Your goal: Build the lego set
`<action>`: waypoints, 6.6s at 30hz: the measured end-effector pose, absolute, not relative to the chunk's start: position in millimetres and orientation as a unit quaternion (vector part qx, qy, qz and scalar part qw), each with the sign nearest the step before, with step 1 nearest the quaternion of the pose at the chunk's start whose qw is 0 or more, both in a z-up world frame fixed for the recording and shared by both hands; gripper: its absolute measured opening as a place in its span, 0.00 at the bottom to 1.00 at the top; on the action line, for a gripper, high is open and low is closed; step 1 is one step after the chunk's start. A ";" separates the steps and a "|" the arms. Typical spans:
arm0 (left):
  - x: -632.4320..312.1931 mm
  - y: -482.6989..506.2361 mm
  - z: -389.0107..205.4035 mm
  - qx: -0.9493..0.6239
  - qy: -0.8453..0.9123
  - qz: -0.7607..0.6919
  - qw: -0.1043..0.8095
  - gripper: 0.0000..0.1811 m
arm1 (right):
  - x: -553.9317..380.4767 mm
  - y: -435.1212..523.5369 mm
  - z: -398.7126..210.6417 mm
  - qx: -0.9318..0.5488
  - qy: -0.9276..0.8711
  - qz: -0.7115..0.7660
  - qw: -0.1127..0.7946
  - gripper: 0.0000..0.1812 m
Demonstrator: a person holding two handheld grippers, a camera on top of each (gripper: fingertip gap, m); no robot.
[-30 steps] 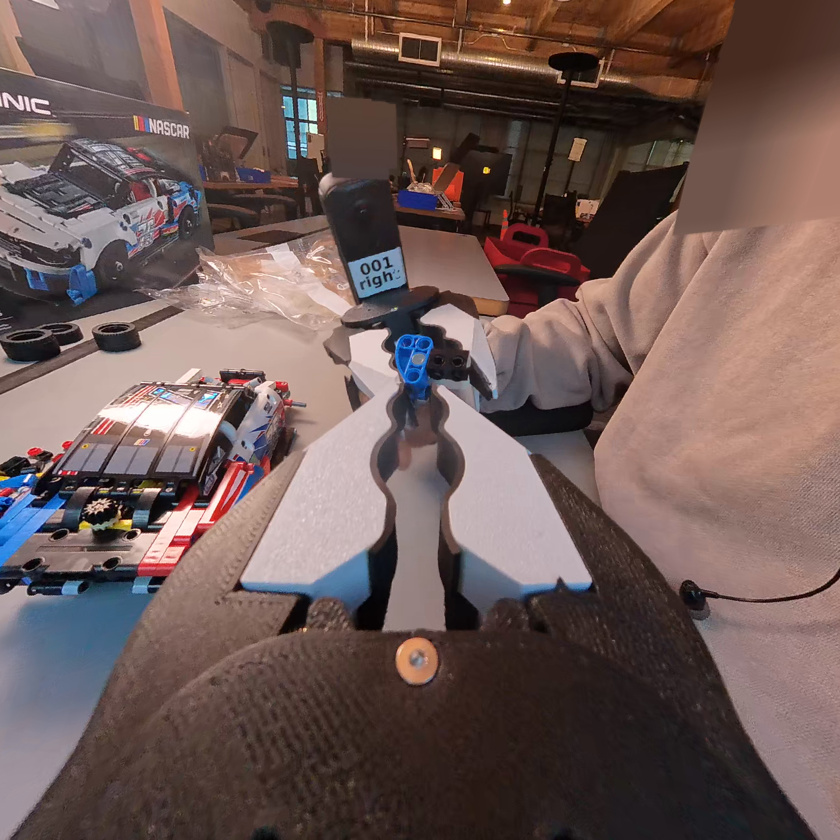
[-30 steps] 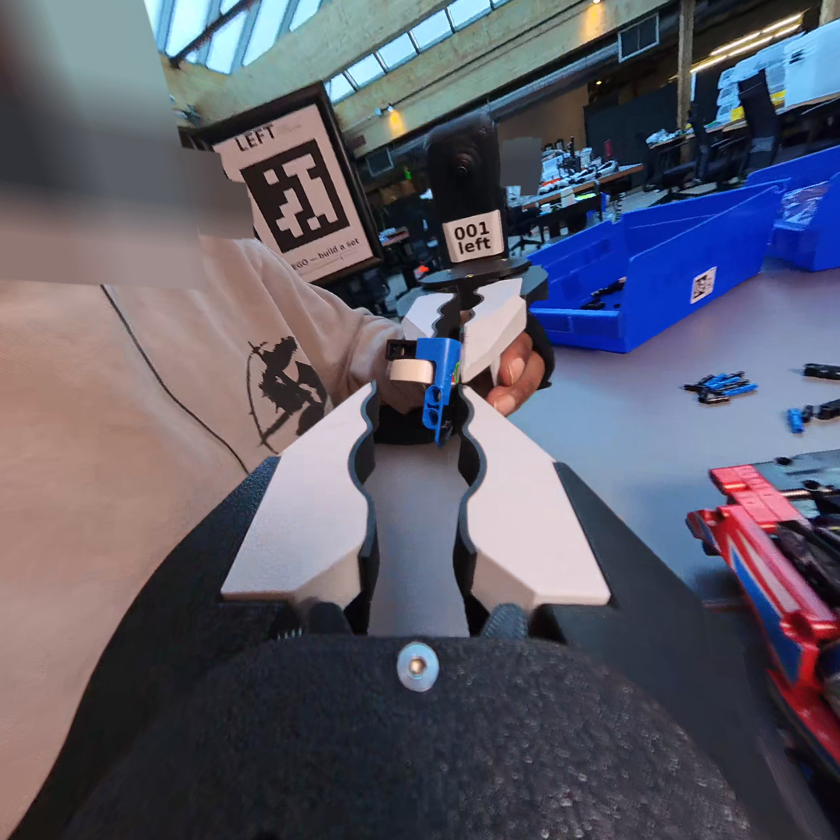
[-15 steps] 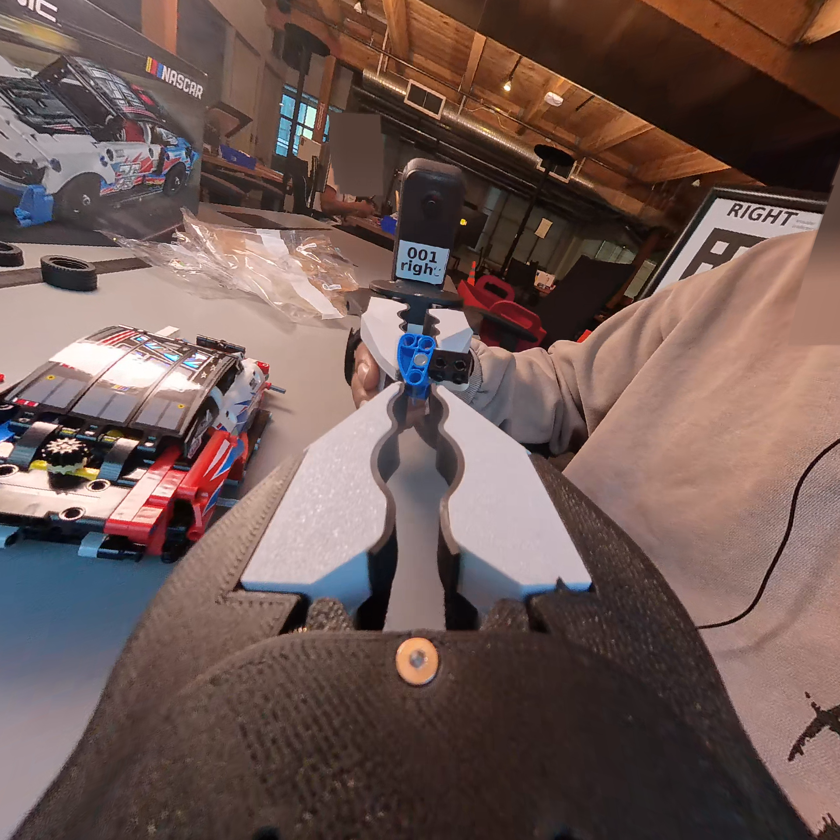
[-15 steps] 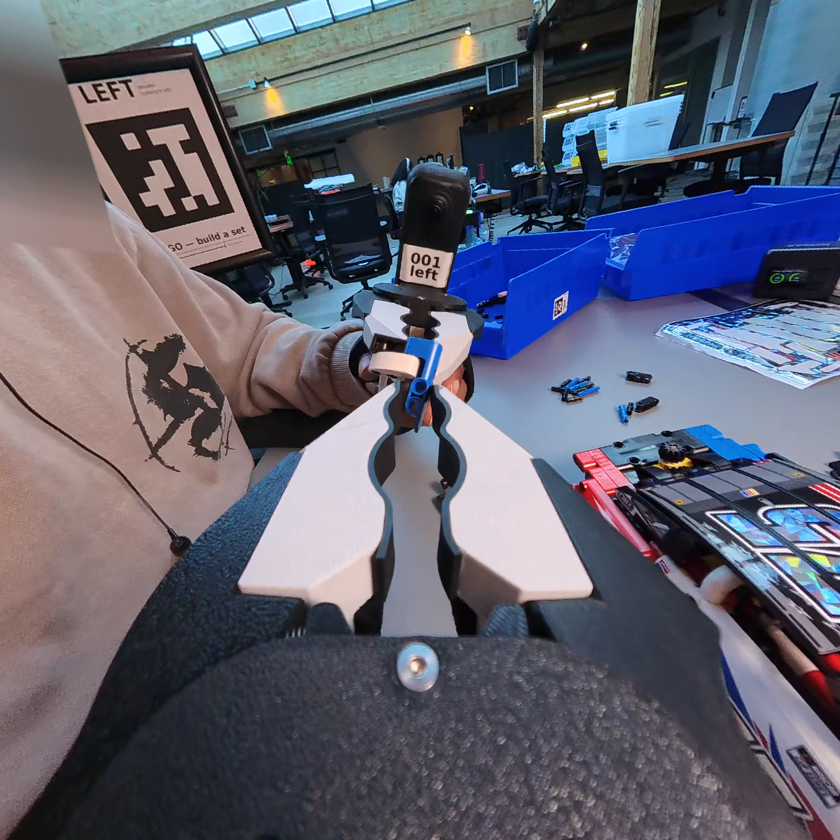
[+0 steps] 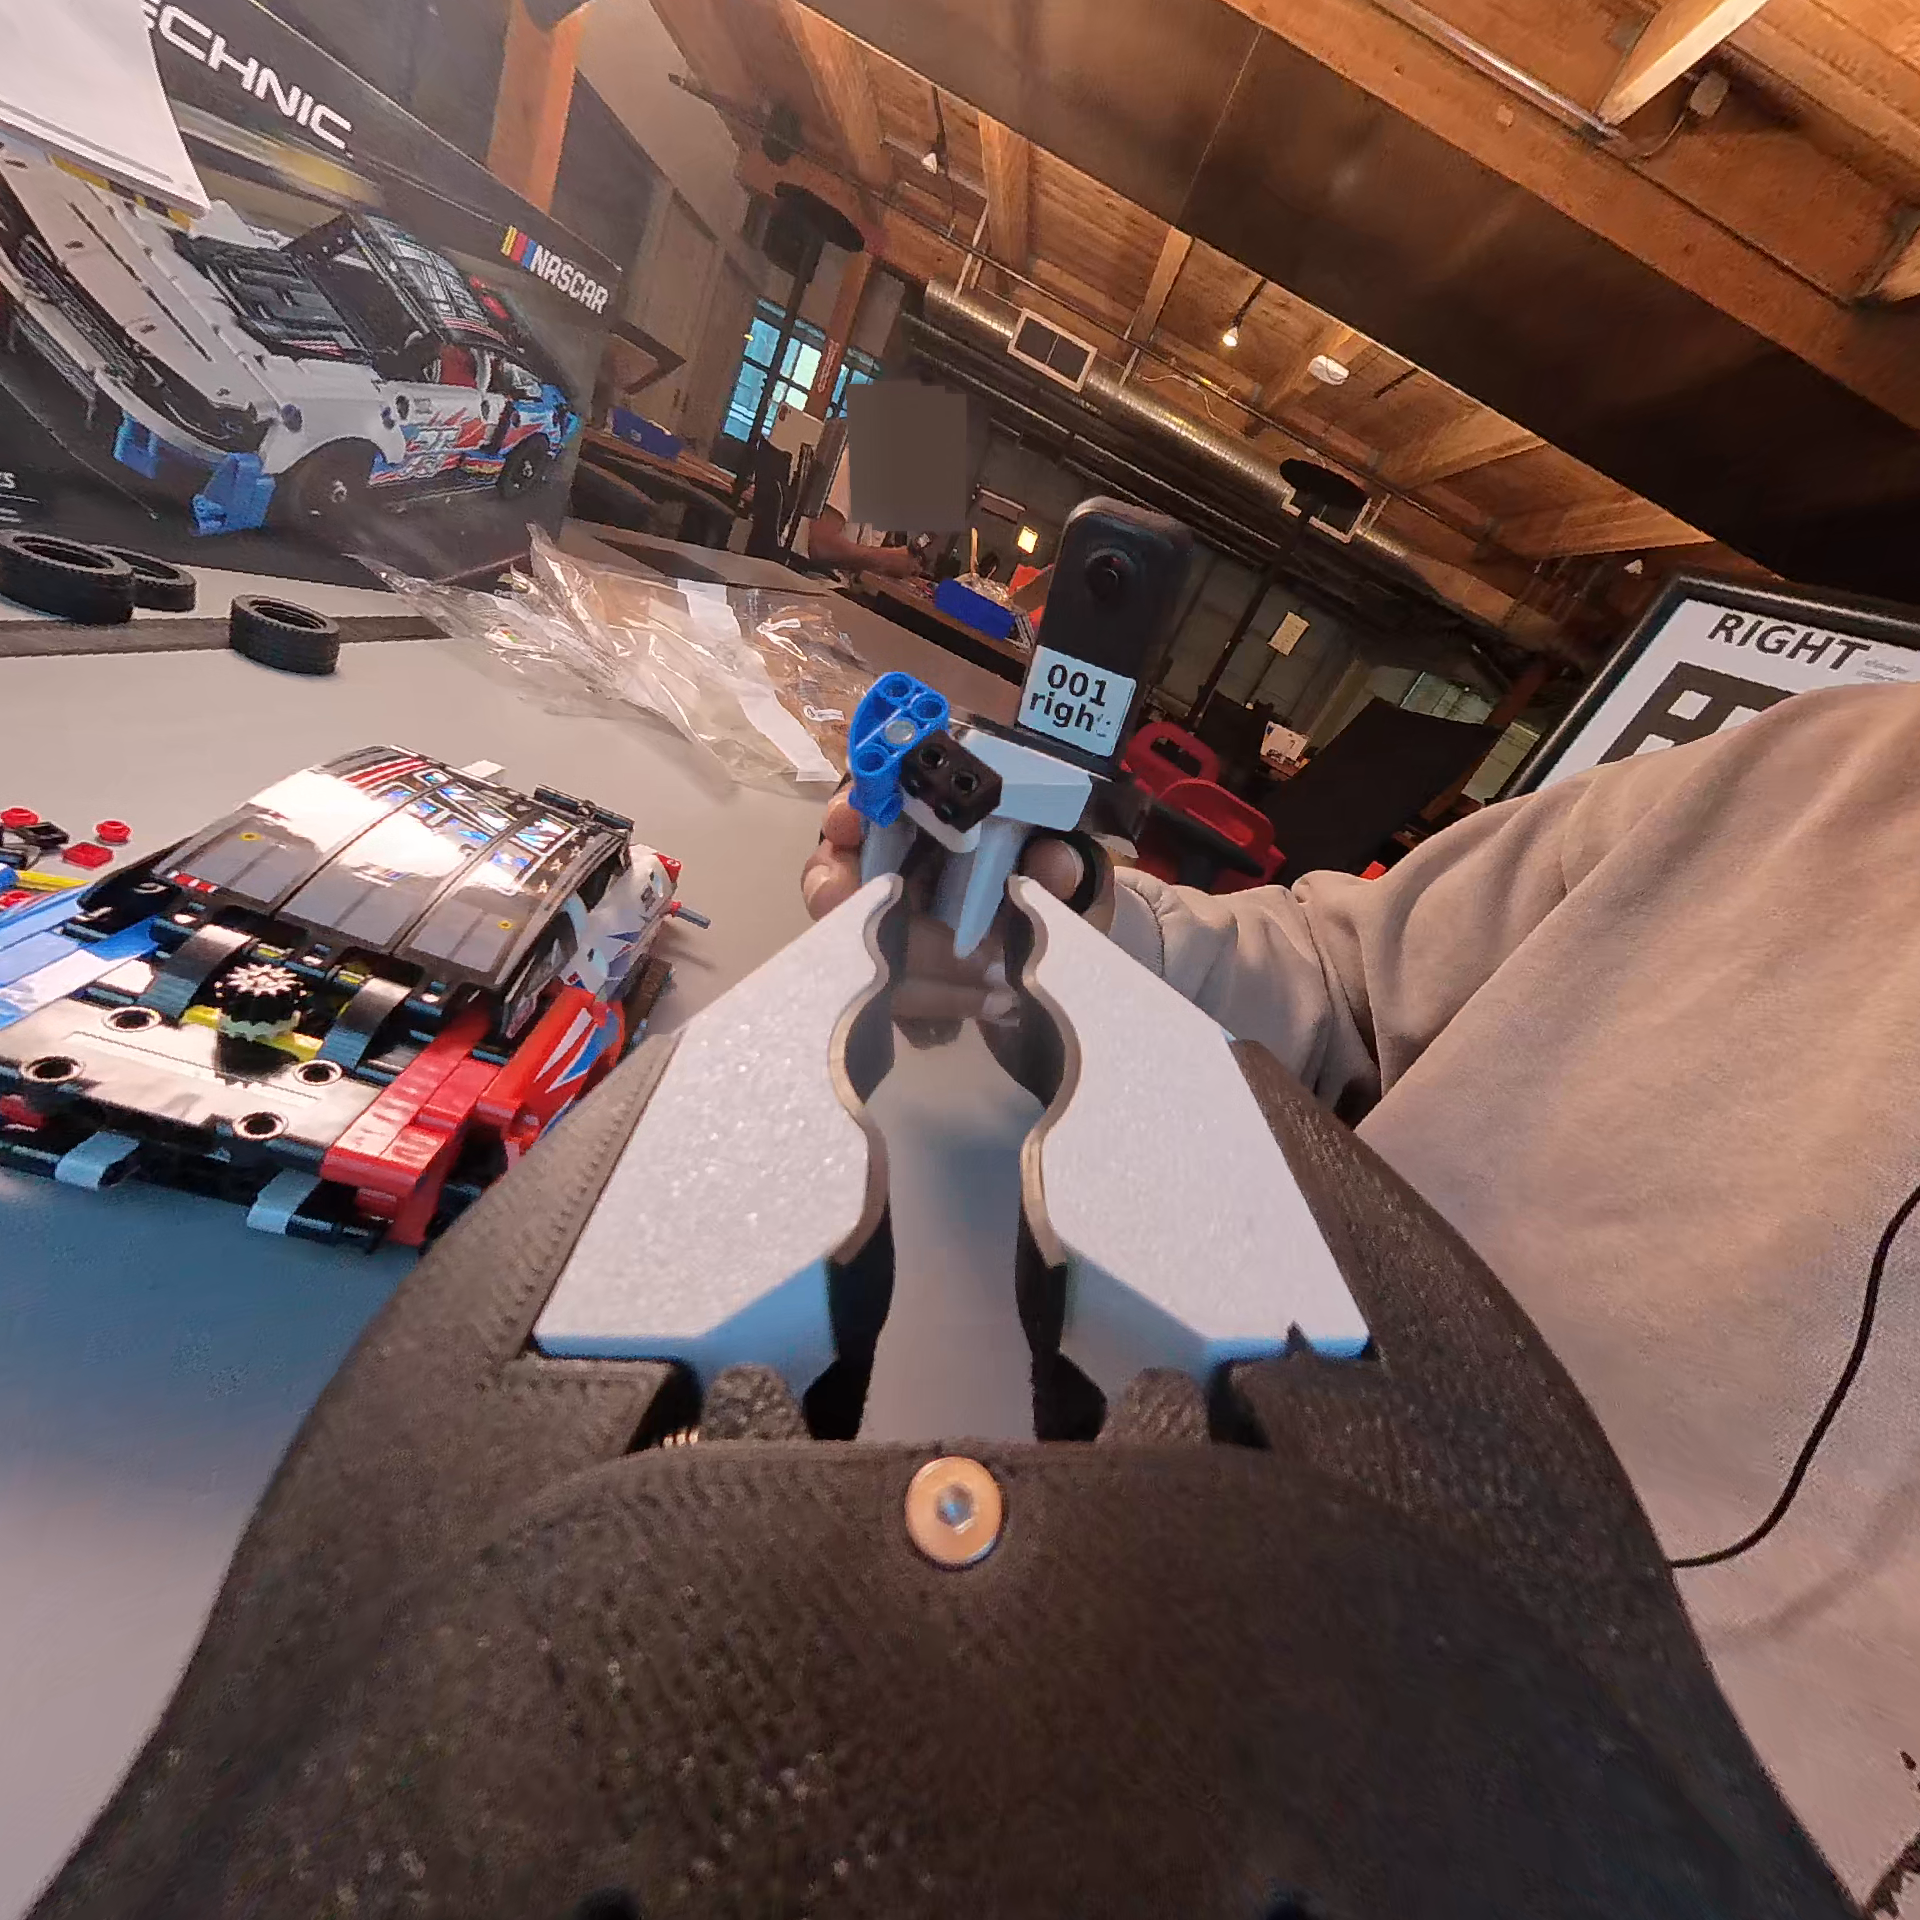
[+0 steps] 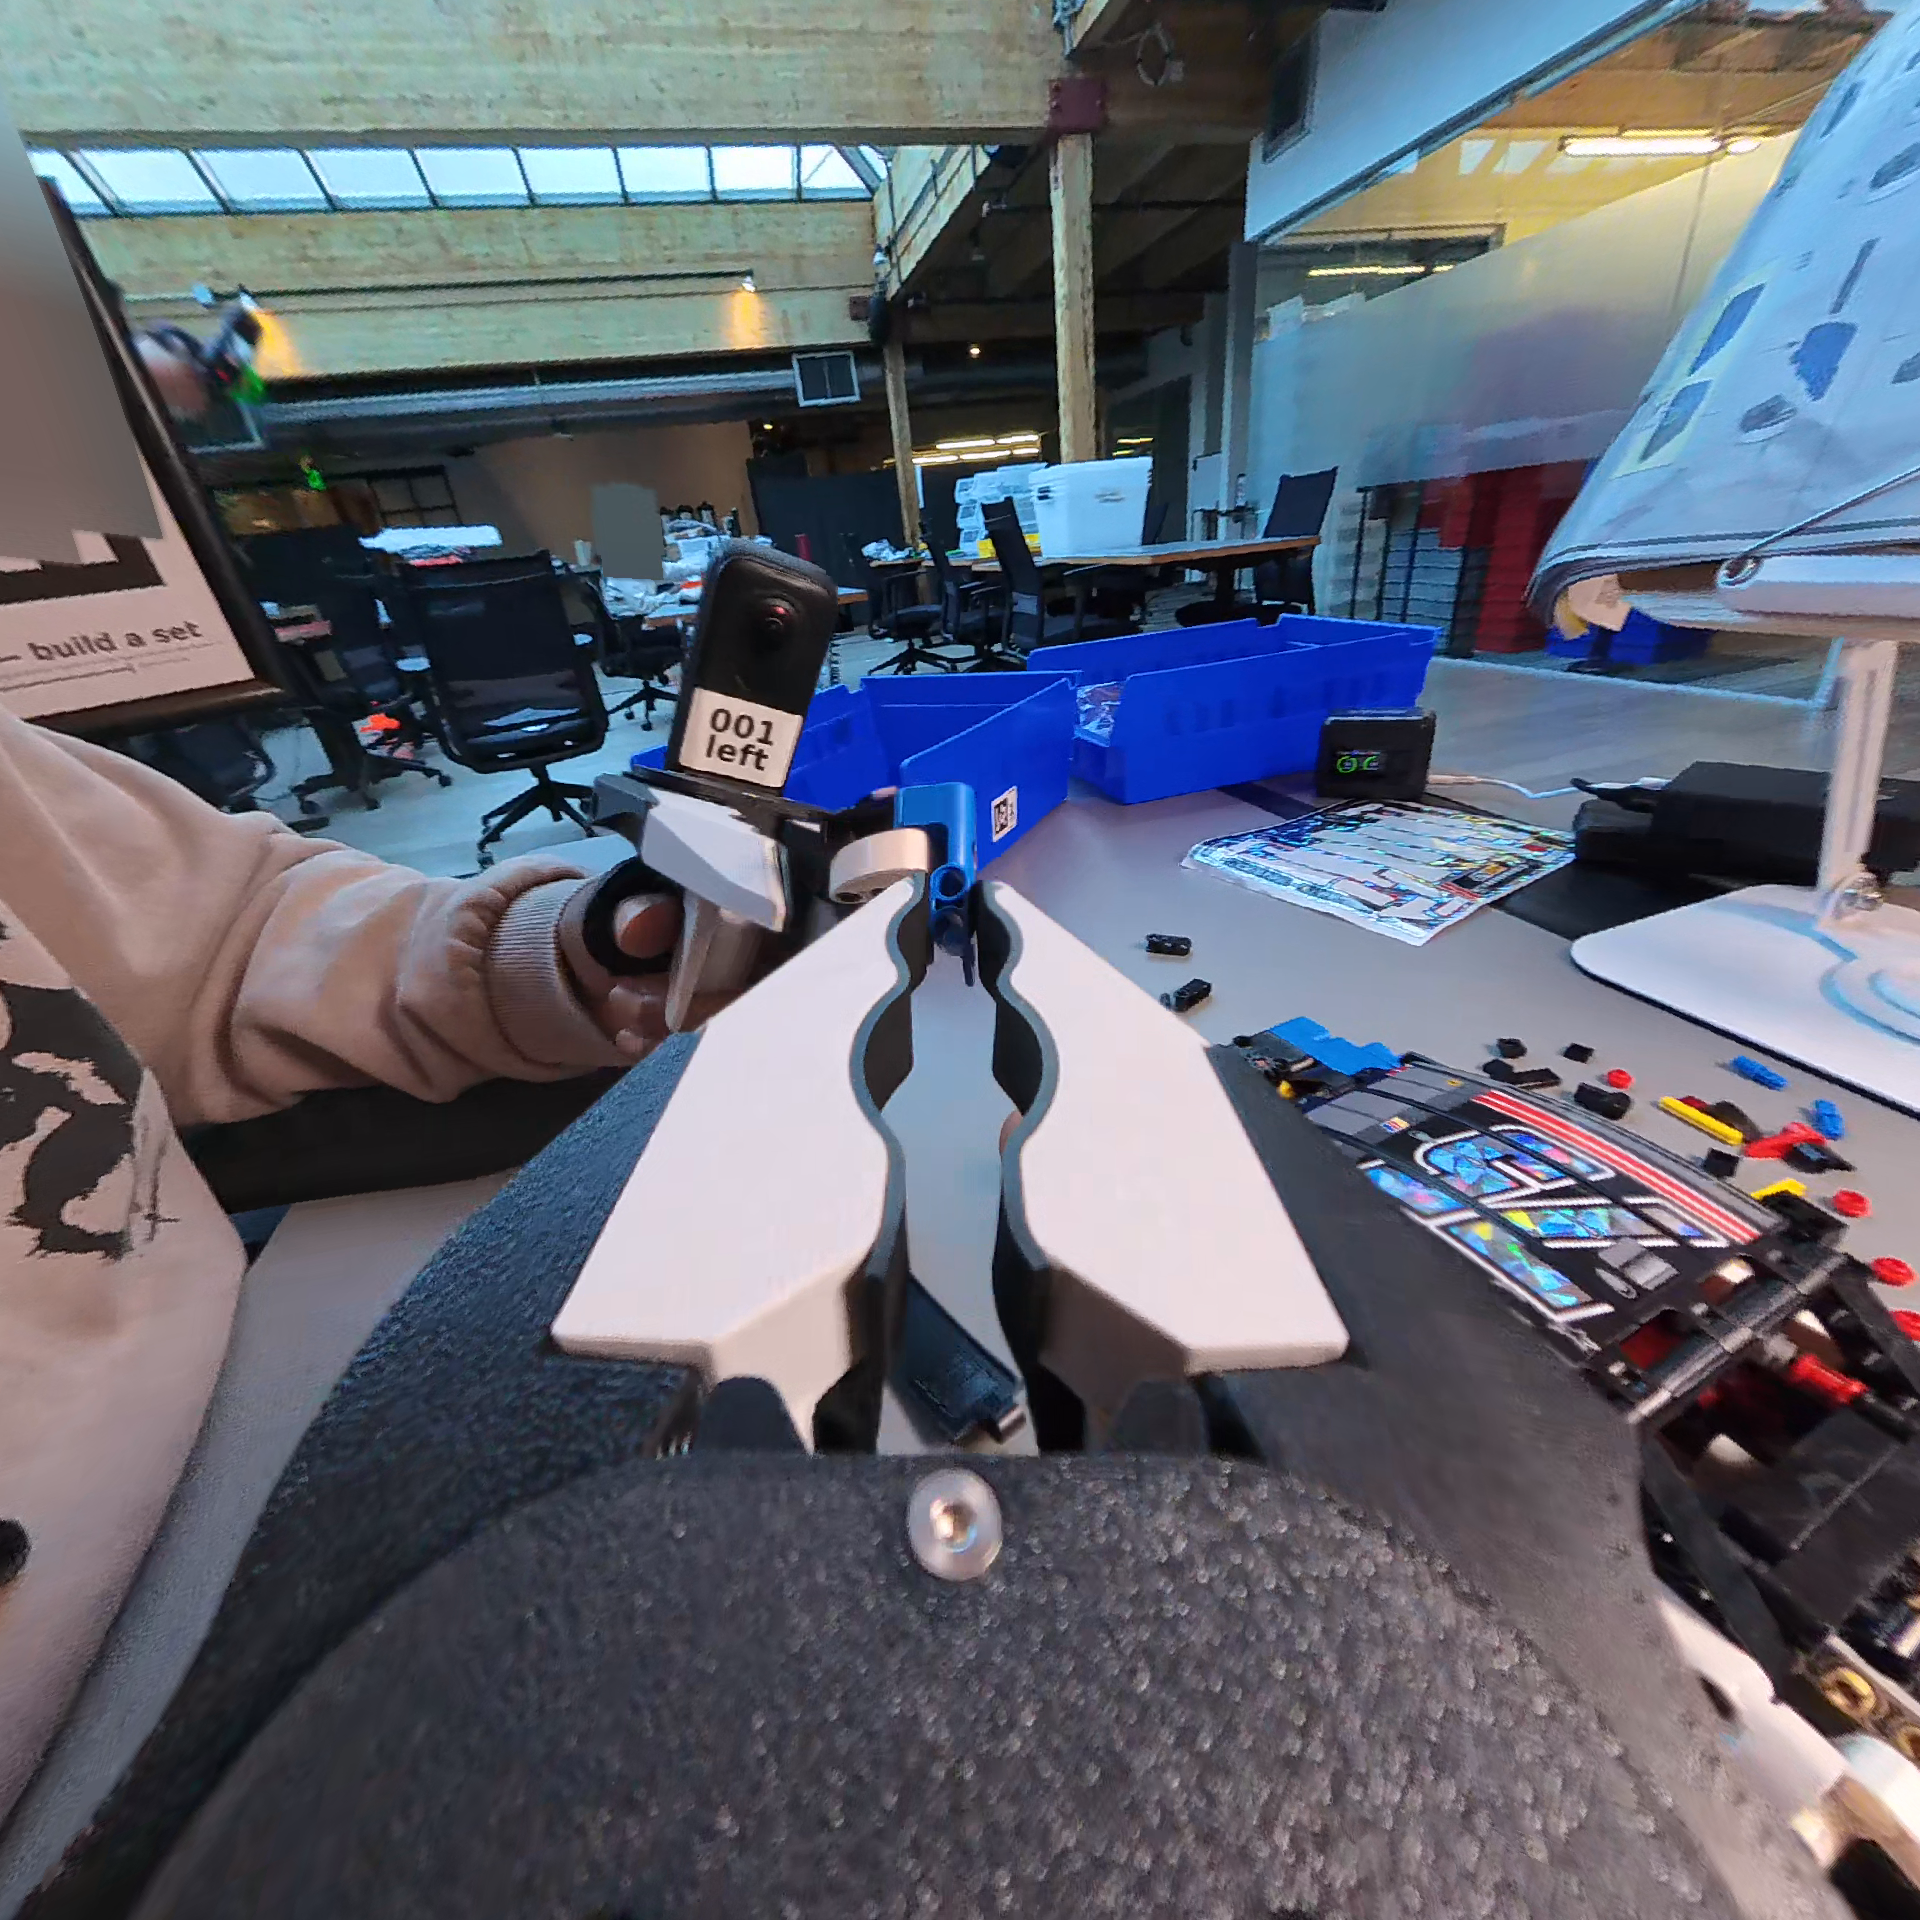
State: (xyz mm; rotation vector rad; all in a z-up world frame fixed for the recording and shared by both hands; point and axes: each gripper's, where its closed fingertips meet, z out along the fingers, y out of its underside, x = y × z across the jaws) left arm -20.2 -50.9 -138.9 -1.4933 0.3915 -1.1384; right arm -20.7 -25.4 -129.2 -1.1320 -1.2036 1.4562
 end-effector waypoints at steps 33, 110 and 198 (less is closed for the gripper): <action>-32.9 -30.4 -137.8 -0.645 0.085 -0.459 0.605 0.06 | -33.8 -19.7 -136.3 -0.462 -0.492 0.419 0.607 0.03; -5.2 -78.8 -154.8 -0.619 0.304 -0.481 0.542 0.06 | -7.8 -78.7 -171.8 -0.423 -0.628 0.586 0.289 0.09; -10.0 -38.1 -166.8 -0.666 0.221 -0.399 0.590 0.06 | -10.0 -31.2 -179.1 -0.469 -0.599 0.546 0.349 0.09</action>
